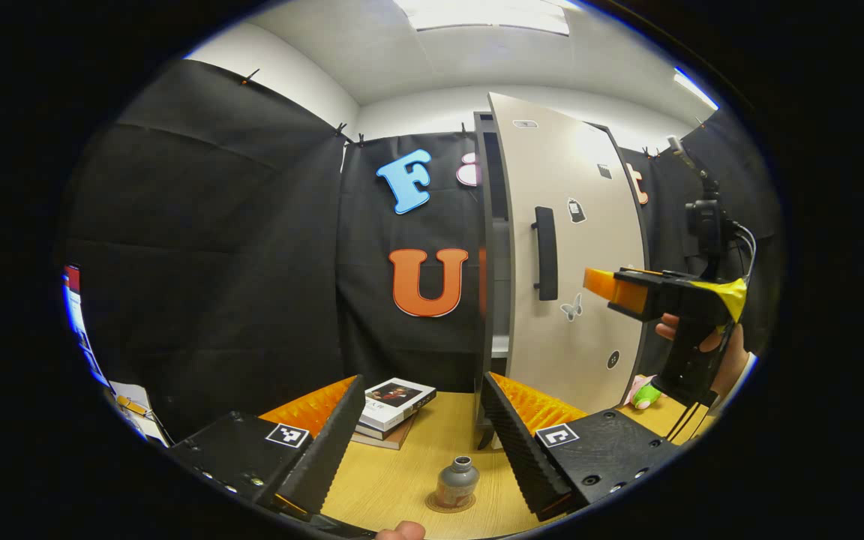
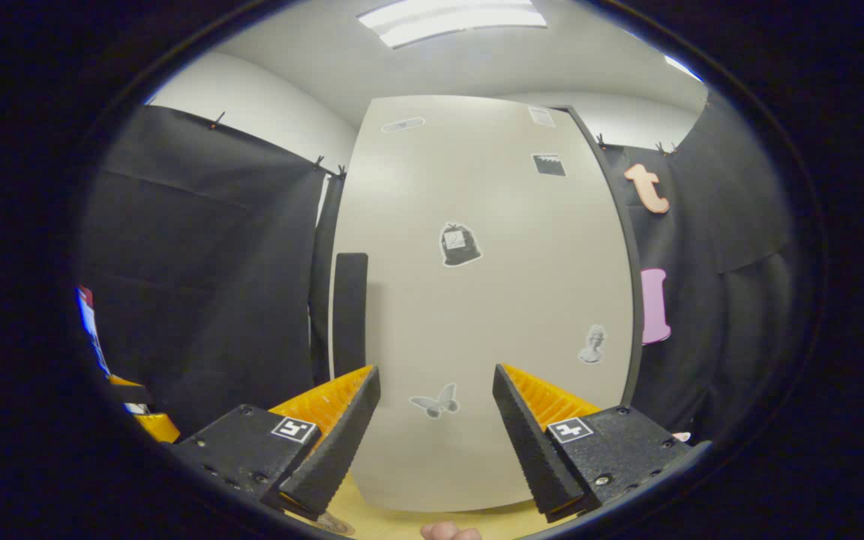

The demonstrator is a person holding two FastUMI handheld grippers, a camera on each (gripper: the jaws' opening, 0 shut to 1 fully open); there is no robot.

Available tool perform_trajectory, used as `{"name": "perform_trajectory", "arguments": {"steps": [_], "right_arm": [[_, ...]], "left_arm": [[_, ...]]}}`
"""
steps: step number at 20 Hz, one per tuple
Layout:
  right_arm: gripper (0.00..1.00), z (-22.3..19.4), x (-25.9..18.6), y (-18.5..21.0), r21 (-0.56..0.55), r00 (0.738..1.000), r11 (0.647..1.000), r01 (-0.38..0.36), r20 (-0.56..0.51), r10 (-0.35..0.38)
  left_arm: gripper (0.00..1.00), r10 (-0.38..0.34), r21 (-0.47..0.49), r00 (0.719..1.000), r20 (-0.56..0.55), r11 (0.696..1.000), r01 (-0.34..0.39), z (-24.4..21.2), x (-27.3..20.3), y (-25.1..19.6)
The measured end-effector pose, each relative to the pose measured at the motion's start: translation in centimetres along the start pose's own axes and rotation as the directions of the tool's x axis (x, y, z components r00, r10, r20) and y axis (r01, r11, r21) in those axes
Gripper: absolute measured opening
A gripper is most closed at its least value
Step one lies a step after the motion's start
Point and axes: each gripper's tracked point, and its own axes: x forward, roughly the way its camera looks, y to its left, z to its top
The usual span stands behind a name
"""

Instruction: Open the cabinet door with the right hand, grasp the bottle in the cabinet with the left hand and place it on the coaster, then close the cabinet door with the right hand.

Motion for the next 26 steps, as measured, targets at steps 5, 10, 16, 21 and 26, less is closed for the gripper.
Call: {"name": "perform_trajectory", "arguments": {"steps": [5, 10, 16, 21, 26], "right_arm": [[0.97, 0.8, -6.4, -3.4, 0.0, 0.997, 0.998, 0.07, -0.021, -0.07], [0.97, 0.8, -13.5, -8.2, -0.027, 0.98, 0.981, 0.192, -0.049, -0.194], [0.97, -2.0, -21.6, -14.6, -0.119, 0.911, 0.91, 0.398, -0.069, -0.408], [0.97, -6.2, -25.8, -16.3, -0.127, 0.857, 0.869, 0.478, -0.148, -0.493], [0.97, -6.3, -26.8, -16.7, -0.102, 0.846, 0.86, 0.5, -0.153, -0.511]], "left_arm": [[0.94, -0.043, 0.0, 0.999, 0.019, 0.999, 0.043, 0.3, 0.0, -2.1], [0.94, -0.088, -0.024, 0.996, 0.028, 0.996, 0.088, 0.1, -0.2, -4.4], [0.94, -0.143, -0.041, 0.989, 0.046, 0.989, 0.145, 0.1, -1.3, -7.1], [0.94, -0.173, -0.042, 0.984, 0.048, 0.984, 0.175, -0.4, -2.4, -8.3], [0.94, -0.176, -0.03, 0.984, 0.04, 0.984, 0.177, -0.7, -2.9, -8.5]]}}
